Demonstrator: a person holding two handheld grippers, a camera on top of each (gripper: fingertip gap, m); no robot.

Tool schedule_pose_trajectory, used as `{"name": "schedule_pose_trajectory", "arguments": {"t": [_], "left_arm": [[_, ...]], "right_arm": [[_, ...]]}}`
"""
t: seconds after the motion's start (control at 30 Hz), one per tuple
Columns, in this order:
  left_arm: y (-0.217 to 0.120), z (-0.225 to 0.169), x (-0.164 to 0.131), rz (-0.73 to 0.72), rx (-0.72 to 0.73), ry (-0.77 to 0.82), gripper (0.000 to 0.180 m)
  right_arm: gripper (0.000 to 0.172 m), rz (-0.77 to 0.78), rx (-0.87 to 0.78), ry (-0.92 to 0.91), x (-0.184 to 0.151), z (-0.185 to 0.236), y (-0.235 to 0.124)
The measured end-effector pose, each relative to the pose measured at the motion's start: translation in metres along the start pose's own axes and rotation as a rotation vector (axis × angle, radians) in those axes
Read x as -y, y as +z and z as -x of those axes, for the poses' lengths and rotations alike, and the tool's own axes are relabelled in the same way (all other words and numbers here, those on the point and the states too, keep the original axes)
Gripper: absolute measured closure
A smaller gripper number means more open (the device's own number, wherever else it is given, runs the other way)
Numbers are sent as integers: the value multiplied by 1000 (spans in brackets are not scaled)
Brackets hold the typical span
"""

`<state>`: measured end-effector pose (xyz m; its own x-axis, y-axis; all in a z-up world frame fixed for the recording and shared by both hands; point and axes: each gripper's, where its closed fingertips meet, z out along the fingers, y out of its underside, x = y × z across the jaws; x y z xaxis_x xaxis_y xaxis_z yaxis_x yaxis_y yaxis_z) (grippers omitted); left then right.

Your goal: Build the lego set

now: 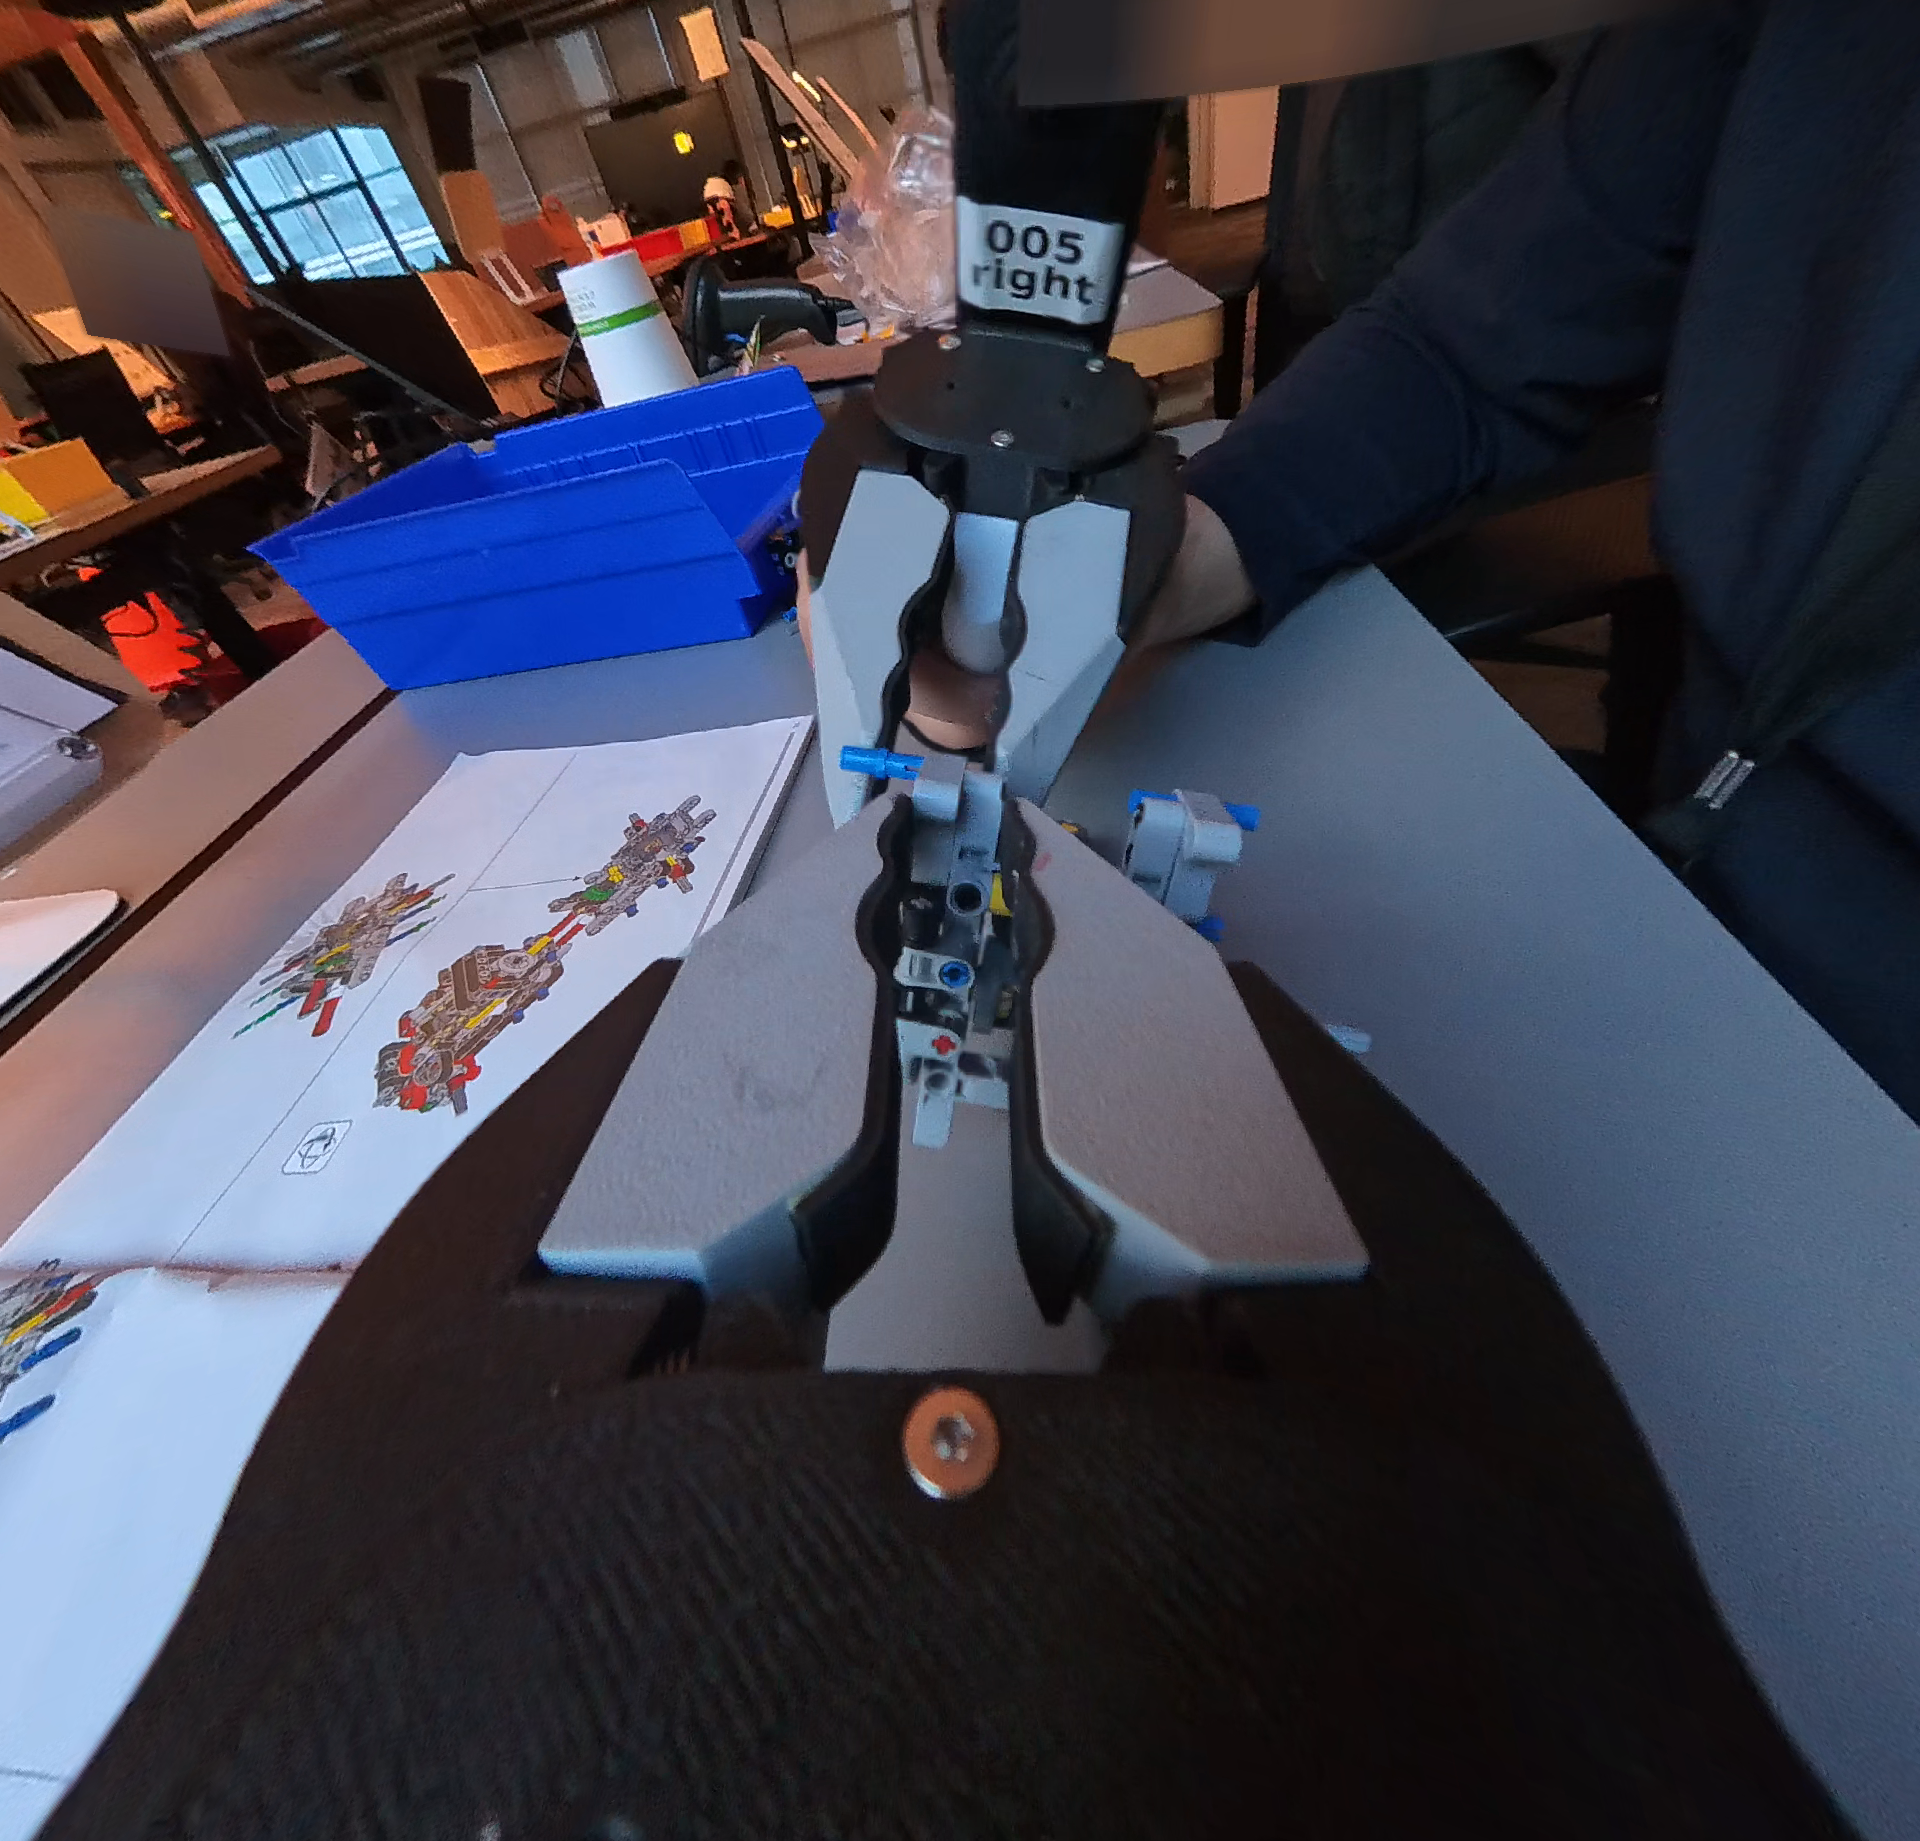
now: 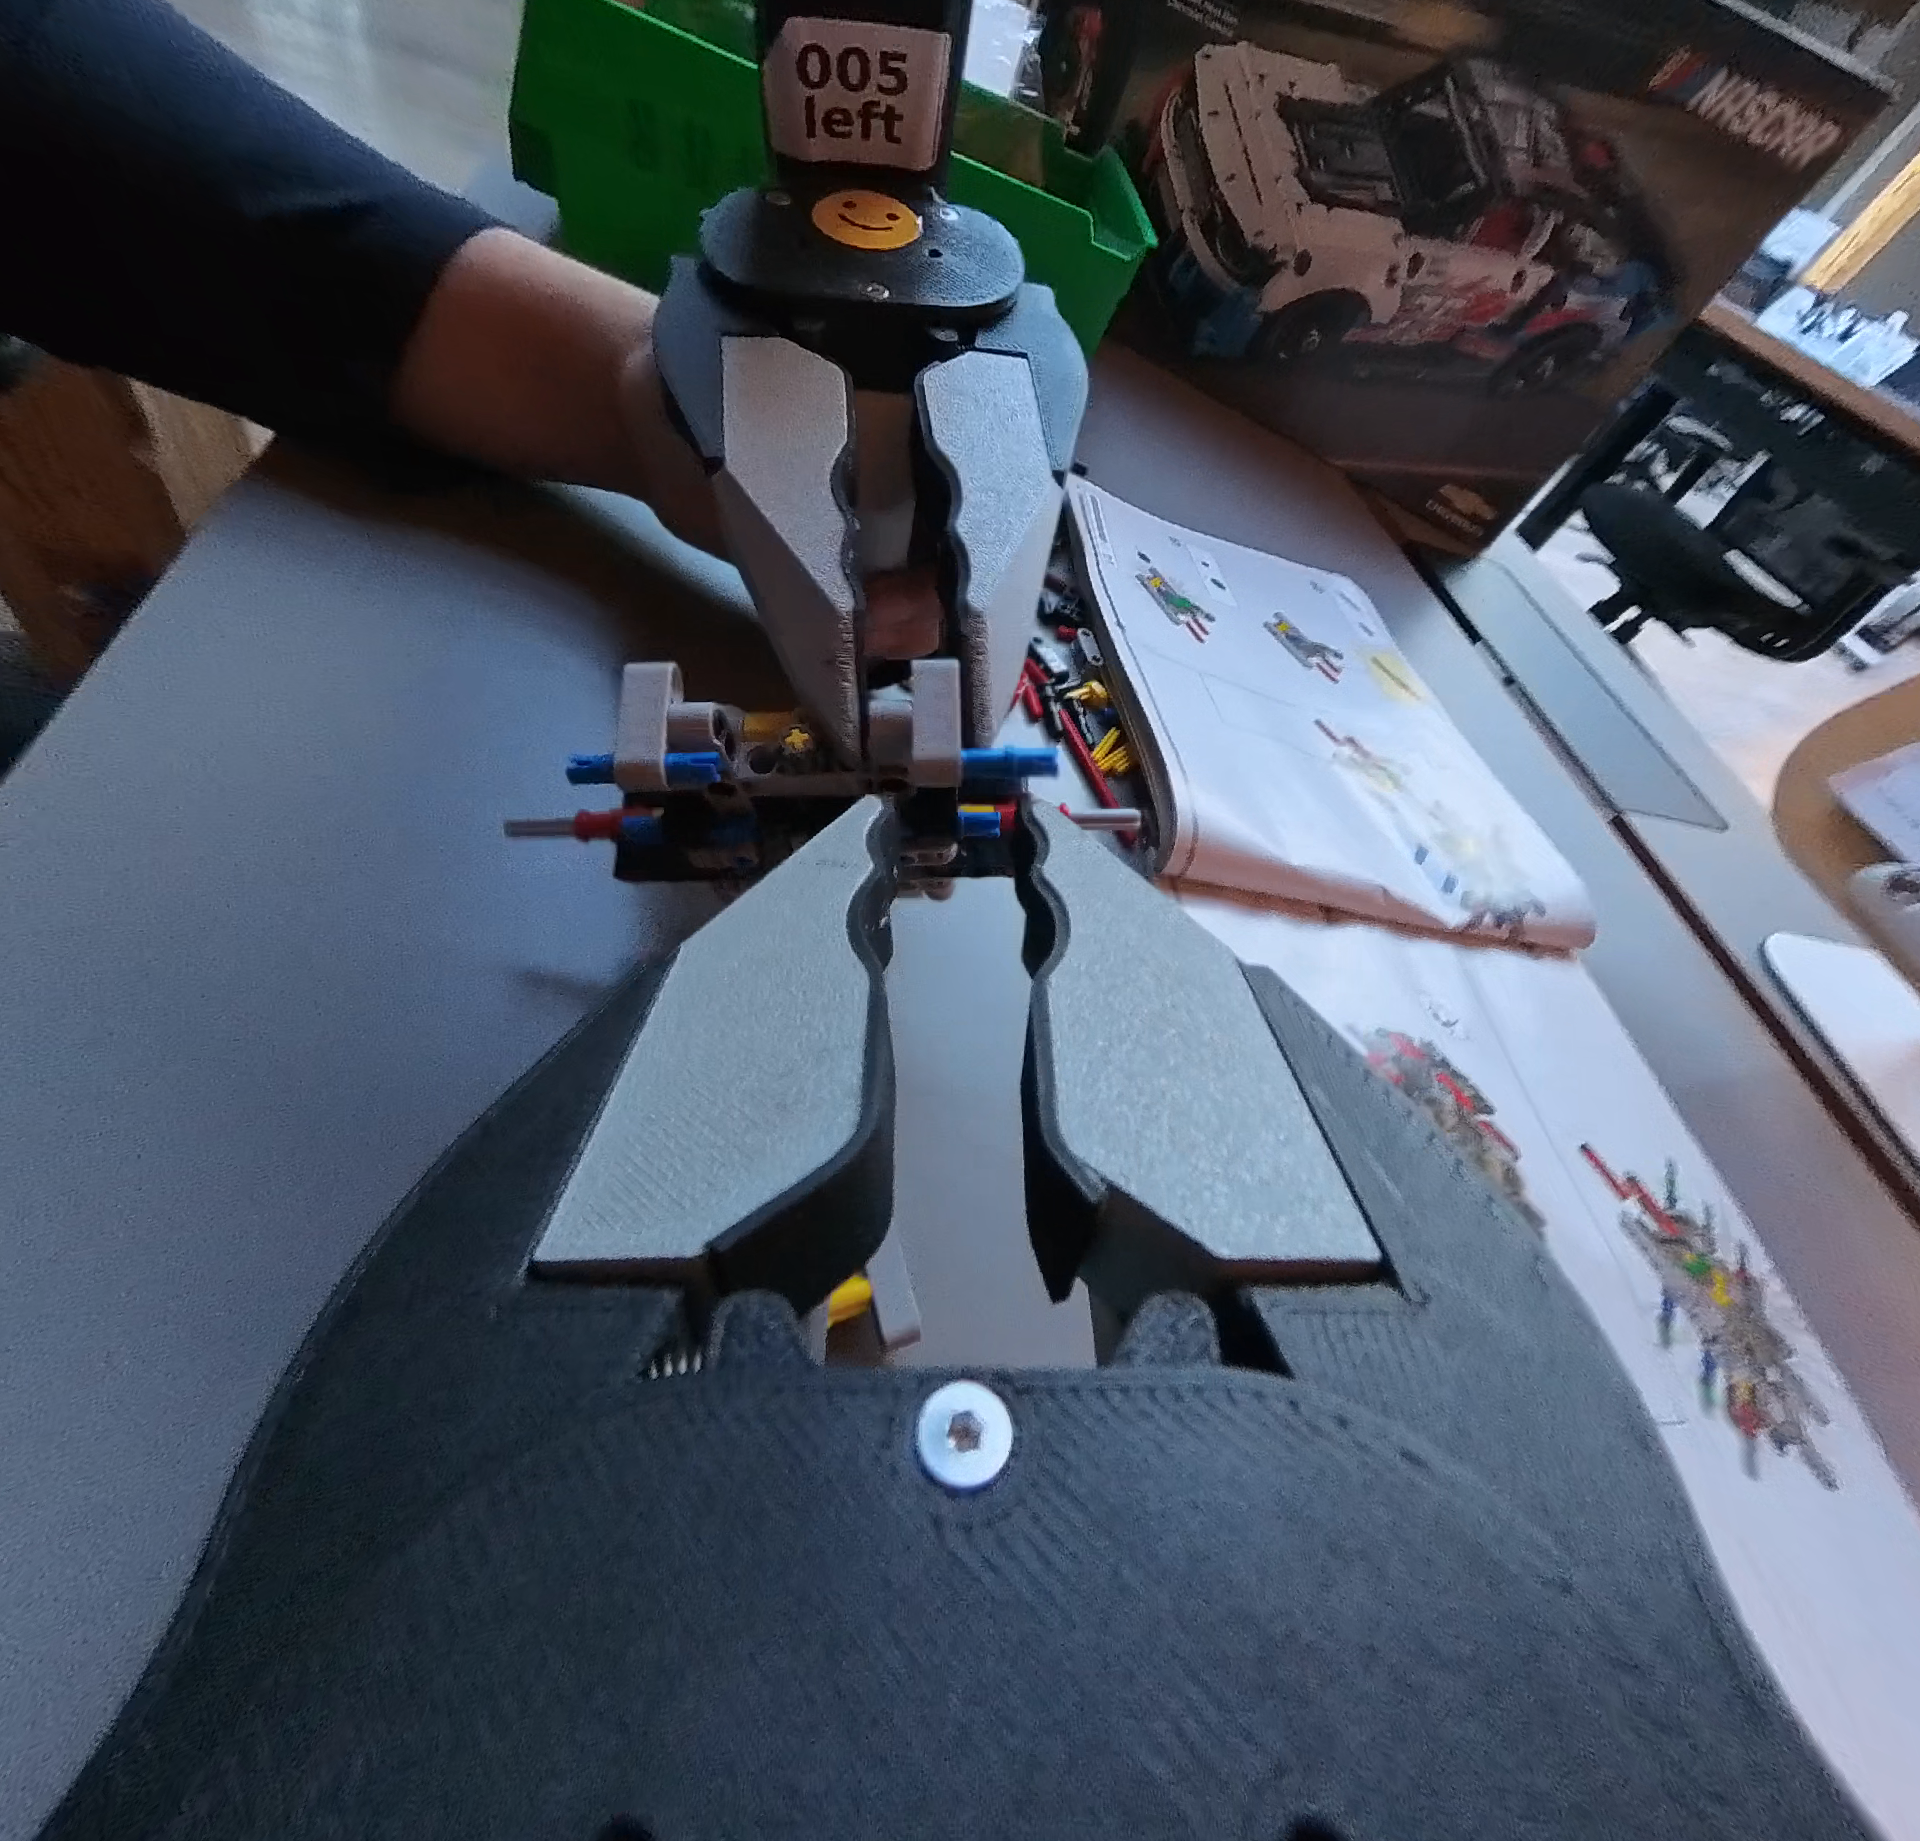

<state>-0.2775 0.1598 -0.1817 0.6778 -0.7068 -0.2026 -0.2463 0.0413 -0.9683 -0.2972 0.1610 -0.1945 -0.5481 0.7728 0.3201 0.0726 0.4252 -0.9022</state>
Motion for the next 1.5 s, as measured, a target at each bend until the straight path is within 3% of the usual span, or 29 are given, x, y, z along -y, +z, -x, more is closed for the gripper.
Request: {"name": "schedule_pose_trajectory", "arguments": {"t": [0.17, 0.2, 0.37, 0.53, 0.67, 0.9, 1.1, 1.27, 1.5], "left_arm": [[-5, 2, 1, -10, -3, -72, 168], [-5, 5, -3, 14, 9, -90, 168], [-5, 7, -14, 99, 10, -171, 169], [-7, 9, -18, 128, 21, -149, 169], [-9, 9, -19, 122, 12, -165, 169], [-9, 5, -20, 137, -41, -262, 168], [-11, 3, -21, 162, -53, -275, 168], [-14, 1, -21, 149, -62, -255, 168], [-12, 1, -20, 136, -79, -262, 167]], "right_arm": [[161, 8, -55, -131, 8, 5, 0], [172, -8, -33, -118, 10, 8, -1], [172, -58, -21, -15, 16, 2, -4], [170, -16, -6, 24, 4, -1, -3], [153, 7, 14, 103, -3, -4, 3], [169, -35, 55, 149, 4, -2, 6], [171, -17, 77, 138, 0, 4, 9], [156, -8, 119, 172, -6, 5, 7], [158, 16, 132, 103, -8, 12, 12]]}}
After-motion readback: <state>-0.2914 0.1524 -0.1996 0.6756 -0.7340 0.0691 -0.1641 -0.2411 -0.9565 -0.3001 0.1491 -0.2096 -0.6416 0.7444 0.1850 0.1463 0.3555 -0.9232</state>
